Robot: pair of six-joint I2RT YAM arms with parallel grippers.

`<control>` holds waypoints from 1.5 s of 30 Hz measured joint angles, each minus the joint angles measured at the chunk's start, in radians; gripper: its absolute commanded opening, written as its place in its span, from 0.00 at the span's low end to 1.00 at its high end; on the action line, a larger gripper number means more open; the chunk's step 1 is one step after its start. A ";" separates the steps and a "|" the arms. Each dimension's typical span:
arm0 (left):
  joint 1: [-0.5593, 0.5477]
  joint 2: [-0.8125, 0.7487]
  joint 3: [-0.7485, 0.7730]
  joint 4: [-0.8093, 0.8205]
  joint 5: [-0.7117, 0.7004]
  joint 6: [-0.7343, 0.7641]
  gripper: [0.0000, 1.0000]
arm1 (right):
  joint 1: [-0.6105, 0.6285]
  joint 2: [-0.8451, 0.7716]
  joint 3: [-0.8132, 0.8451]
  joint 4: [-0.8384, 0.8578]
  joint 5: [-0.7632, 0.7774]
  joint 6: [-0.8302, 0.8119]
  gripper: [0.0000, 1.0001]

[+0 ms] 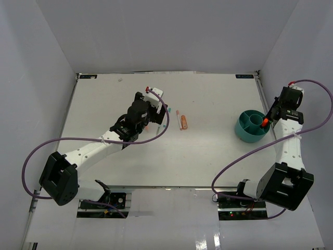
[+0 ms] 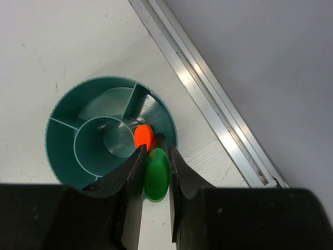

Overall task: Sort the stationery into containers
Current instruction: Place the pen in the storage box, then pick up the stationery from the center of the board.

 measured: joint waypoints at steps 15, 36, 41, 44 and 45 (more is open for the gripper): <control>-0.002 0.000 0.000 0.000 0.000 0.003 0.98 | -0.001 0.032 -0.035 0.069 -0.032 -0.032 0.10; -0.002 0.000 0.000 0.000 0.003 0.002 0.98 | -0.007 0.025 -0.055 0.087 -0.093 -0.046 0.78; -0.002 0.002 0.000 -0.004 0.010 -0.018 0.98 | 0.034 -0.053 -0.019 0.079 -0.148 -0.049 0.84; -0.002 0.012 0.000 -0.013 0.013 -0.039 0.98 | 0.132 -0.084 0.018 0.080 -0.145 -0.053 0.86; -0.002 0.017 0.002 -0.017 0.016 -0.050 0.98 | 0.175 -0.089 0.030 0.083 -0.142 -0.055 0.86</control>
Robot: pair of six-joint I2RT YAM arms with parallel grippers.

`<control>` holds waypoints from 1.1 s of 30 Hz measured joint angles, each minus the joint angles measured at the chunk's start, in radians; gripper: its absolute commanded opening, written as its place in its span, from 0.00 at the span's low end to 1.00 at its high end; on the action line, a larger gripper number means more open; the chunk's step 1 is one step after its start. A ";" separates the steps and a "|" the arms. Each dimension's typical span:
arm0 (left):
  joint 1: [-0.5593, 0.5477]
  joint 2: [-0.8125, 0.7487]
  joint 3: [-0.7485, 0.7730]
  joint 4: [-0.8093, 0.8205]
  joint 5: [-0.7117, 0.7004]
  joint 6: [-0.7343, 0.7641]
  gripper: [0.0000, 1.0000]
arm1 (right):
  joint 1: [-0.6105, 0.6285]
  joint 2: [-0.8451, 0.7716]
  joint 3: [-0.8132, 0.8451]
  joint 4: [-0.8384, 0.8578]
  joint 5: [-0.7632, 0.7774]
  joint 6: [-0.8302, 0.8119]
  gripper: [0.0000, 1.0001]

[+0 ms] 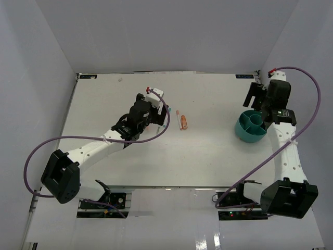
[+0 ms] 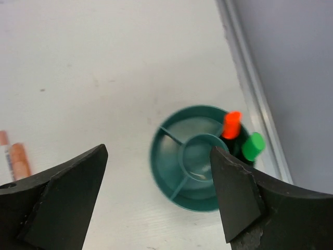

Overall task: Sort the stationery into containers
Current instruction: Pick up the stationery from the center of the board.

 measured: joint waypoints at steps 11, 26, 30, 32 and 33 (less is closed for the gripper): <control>0.003 0.191 0.135 -0.151 0.027 -0.203 0.98 | 0.436 0.061 -0.009 0.058 0.040 0.055 0.86; 0.005 0.489 0.402 -0.441 0.081 -0.397 0.93 | 0.678 0.091 -0.182 0.128 0.070 0.118 0.86; 0.006 0.557 0.468 -0.510 0.076 -0.437 0.90 | 0.677 0.020 -0.237 0.129 0.073 0.124 0.86; 0.009 0.588 0.491 -0.542 0.069 -0.453 0.88 | 0.678 -0.013 -0.259 0.137 0.070 0.125 0.86; 0.011 0.600 0.496 -0.553 0.069 -0.460 0.87 | 0.678 -0.027 -0.269 0.142 0.069 0.125 0.86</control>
